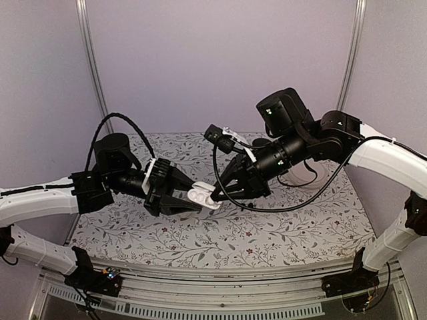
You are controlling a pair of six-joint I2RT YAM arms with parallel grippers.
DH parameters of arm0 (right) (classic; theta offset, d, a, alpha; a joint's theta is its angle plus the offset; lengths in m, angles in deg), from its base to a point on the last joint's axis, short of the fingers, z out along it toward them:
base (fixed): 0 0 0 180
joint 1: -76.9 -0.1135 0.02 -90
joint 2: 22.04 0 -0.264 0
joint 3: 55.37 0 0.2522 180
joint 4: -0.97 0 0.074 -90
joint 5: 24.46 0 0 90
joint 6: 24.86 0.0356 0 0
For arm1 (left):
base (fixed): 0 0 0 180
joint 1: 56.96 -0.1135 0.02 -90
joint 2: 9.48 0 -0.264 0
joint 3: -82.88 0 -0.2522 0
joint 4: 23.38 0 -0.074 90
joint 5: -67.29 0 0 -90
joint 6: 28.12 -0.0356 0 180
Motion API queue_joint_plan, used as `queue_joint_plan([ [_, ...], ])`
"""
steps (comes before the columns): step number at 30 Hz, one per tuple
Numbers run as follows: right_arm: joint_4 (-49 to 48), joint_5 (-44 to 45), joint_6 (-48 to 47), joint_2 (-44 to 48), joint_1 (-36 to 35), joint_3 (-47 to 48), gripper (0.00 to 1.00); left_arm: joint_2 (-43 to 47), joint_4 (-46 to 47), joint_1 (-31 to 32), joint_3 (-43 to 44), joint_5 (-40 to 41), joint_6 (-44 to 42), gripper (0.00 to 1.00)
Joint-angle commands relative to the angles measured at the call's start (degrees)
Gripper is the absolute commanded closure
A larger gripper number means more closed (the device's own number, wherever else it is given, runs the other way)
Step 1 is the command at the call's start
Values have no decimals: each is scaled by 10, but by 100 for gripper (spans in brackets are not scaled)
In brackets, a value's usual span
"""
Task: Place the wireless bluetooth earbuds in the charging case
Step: Pass from the right arm to the left
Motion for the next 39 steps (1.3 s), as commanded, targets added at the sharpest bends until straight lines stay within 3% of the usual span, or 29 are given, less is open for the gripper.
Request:
queue_joint_plan([
  [1,-16,-24,1,13,11,-10,93,13,14,15,-3,0,-9,63],
  [6,-27,-57,1,21,25,-22,93,18,13,21,-5,1,-13,56],
  [11,-27,-75,1,21,32,-23,93,22,10,27,-3,9,-19,58],
  [21,-28,-78,3,16,34,-22,93,20,11,31,-2,13,-22,77],
  [25,-32,-69,4,17,35,-27,92,18,19,31,-3,14,-14,95],
  [26,-35,-66,5,17,36,-29,91,17,22,31,-5,14,-9,100],
  [29,-46,-54,5,19,36,-43,83,18,76,27,-26,11,33,100],
  [30,-49,-47,5,21,36,-47,74,18,100,25,-37,11,52,100],
  [33,-59,-26,16,27,37,-61,63,15,167,16,-65,4,109,100],
  [39,-75,19,34,33,36,-79,57,-4,310,2,-111,22,228,100],
])
